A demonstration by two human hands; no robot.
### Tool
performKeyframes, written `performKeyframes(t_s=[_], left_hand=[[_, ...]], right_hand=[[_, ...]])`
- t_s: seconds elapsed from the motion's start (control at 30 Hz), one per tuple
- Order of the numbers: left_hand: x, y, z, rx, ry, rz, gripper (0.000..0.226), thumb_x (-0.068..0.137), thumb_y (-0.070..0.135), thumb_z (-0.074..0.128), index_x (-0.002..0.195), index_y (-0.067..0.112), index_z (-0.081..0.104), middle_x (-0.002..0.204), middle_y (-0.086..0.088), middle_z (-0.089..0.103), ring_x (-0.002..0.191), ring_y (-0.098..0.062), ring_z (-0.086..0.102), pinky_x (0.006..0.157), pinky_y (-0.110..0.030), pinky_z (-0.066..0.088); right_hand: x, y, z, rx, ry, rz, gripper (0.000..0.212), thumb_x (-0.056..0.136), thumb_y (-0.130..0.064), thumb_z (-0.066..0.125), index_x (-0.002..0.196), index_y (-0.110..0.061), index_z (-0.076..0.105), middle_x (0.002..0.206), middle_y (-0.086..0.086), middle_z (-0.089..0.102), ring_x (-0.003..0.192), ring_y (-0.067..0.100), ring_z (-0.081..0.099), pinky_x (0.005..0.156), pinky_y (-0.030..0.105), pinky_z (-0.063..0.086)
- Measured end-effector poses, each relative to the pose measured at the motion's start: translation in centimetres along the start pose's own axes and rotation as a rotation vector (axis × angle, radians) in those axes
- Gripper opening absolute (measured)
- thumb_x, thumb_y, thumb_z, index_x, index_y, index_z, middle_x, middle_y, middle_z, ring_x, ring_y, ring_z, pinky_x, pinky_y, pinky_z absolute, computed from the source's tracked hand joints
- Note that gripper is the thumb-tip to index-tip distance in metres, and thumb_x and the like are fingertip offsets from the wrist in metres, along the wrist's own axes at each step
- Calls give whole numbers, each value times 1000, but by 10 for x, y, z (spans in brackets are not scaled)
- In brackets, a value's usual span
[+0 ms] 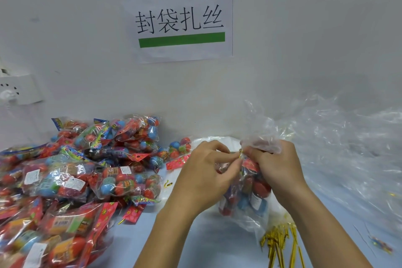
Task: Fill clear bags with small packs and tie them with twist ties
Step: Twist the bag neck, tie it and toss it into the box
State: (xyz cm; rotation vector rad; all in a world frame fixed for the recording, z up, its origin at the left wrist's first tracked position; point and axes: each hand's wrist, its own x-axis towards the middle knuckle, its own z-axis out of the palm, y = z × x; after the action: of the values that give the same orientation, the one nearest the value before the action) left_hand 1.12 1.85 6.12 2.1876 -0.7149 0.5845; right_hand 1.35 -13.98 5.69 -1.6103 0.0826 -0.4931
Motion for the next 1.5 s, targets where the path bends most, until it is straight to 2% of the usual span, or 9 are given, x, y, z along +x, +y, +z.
performKeyframes(t_s=[0.27, 0.53, 0.7, 0.83, 0.9, 1.07, 1.17, 1.33, 1.5], left_hand=[[3, 8, -1, -419, 86, -350, 16, 83, 19, 78, 68, 25, 76, 68, 9, 72, 56, 0, 57, 57, -16, 48], [3, 5, 1, -392, 46, -398, 18, 77, 16, 84, 64, 24, 74, 52, 14, 57, 47, -2, 45, 48, -18, 40], [1, -4, -8, -420, -70, -545, 44, 61, 47, 90, 95, 29, 69, 101, 12, 66, 86, 6, 59, 67, -17, 48], [2, -2, -7, -711, -224, -585, 26, 67, 31, 90, 87, 19, 78, 99, -6, 76, 94, -21, 72, 90, -33, 57], [2, 0, -2, -756, -231, -576, 5, 77, 17, 83, 77, 19, 78, 90, -12, 76, 85, -26, 73, 82, -34, 58], [2, -4, 5, -769, -200, -612, 20, 77, 16, 83, 61, 19, 70, 76, -12, 72, 65, -21, 68, 63, -27, 52], [1, -3, 4, -778, -159, -572, 22, 65, 34, 88, 73, 19, 76, 84, -10, 76, 75, -22, 72, 70, -29, 56], [5, -9, 14, -740, 280, -632, 9, 90, 29, 70, 85, 23, 75, 86, 9, 75, 81, -2, 68, 62, -10, 48], [0, -7, 27, -990, 306, -850, 46, 94, 53, 52, 124, 19, 59, 119, -4, 66, 112, -25, 62, 86, -40, 53]], right_hand=[[-2, -2, -6, -17, -197, -55, 5, 84, -6, 76, 81, -10, 79, 78, 15, 75, 67, 22, 71, 57, 27, 53], [-4, -4, -6, -44, -253, -52, 23, 85, -16, 76, 68, -4, 68, 62, 14, 60, 58, 21, 56, 58, 40, 43], [-5, -9, -8, -5, -286, -66, 27, 69, -25, 75, 85, -4, 75, 94, 29, 70, 89, 48, 66, 75, 62, 55], [-5, -8, -9, 95, -308, -56, 14, 75, -4, 76, 79, -17, 81, 88, 23, 74, 86, 42, 72, 72, 47, 56], [-5, -7, -9, 135, -323, -28, 13, 67, -9, 78, 80, -12, 80, 86, 21, 75, 76, 32, 73, 65, 38, 57], [-5, -6, -8, 167, -307, 8, 7, 71, -3, 76, 77, -7, 77, 89, 26, 73, 76, 29, 72, 66, 38, 57], [-2, -6, -10, 163, -298, 9, 36, 81, 11, 66, 74, -20, 83, 84, 10, 78, 76, 20, 76, 61, 27, 58], [3, -7, -16, 279, -157, 67, 29, 88, 9, 62, 77, -9, 80, 90, 9, 79, 87, 20, 75, 78, 33, 58], [7, -8, -20, 570, 24, 116, 22, 92, 8, 57, 82, -6, 71, 79, 2, 74, 76, 16, 70, 66, 28, 55]])
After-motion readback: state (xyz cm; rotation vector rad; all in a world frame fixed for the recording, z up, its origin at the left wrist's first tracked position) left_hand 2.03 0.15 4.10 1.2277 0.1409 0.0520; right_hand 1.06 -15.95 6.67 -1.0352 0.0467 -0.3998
